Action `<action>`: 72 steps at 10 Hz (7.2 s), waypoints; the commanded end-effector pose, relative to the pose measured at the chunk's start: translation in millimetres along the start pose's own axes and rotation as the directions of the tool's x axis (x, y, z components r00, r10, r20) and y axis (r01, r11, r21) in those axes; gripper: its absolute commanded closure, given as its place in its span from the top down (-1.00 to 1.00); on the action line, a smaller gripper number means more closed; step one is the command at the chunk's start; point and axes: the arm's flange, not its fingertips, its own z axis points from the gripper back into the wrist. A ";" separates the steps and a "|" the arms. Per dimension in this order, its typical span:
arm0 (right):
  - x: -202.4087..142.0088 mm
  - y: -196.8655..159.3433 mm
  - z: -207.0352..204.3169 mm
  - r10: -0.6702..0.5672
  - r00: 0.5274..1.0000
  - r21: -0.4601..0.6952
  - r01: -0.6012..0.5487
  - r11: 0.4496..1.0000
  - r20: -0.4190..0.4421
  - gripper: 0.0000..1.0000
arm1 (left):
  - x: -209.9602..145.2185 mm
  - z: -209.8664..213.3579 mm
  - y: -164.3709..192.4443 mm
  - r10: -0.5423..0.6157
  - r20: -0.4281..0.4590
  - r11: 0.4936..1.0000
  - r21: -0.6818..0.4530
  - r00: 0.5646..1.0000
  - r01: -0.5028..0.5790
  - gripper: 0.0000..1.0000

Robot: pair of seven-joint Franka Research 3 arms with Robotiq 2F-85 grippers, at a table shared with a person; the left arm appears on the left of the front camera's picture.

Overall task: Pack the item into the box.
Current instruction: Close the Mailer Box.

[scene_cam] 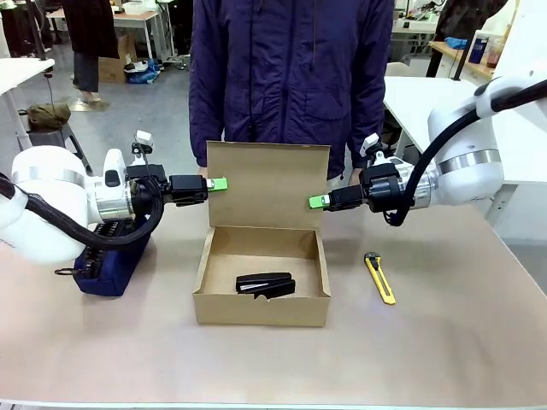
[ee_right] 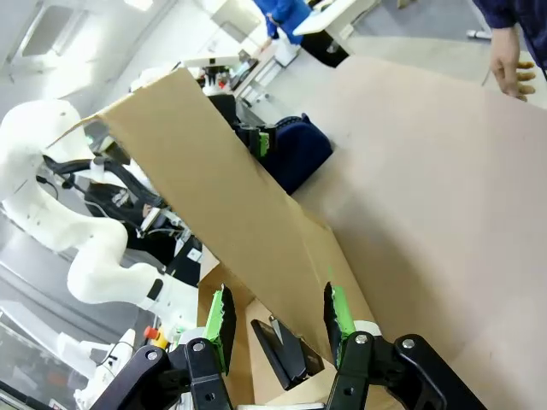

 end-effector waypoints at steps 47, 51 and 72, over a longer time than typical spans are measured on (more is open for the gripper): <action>-73.0 79.3 -31.3 0.542 0.832 -0.167 -0.522 0.837 0.117 1.00 | -59.3 3.0 -43.6 -0.672 0.044 0.724 -0.168 0.739 0.669 1.00; -81.3 64.2 -47.2 0.498 0.867 -0.139 -0.492 0.859 0.004 1.00 | -68.6 -2.7 -27.0 -0.633 -0.054 0.765 -0.196 0.772 0.614 1.00; -158.7 203.8 104.0 0.254 0.967 -0.269 -0.246 0.931 -0.002 1.00 | -61.1 178.1 -182.8 -0.235 -0.082 0.965 0.100 0.968 0.243 1.00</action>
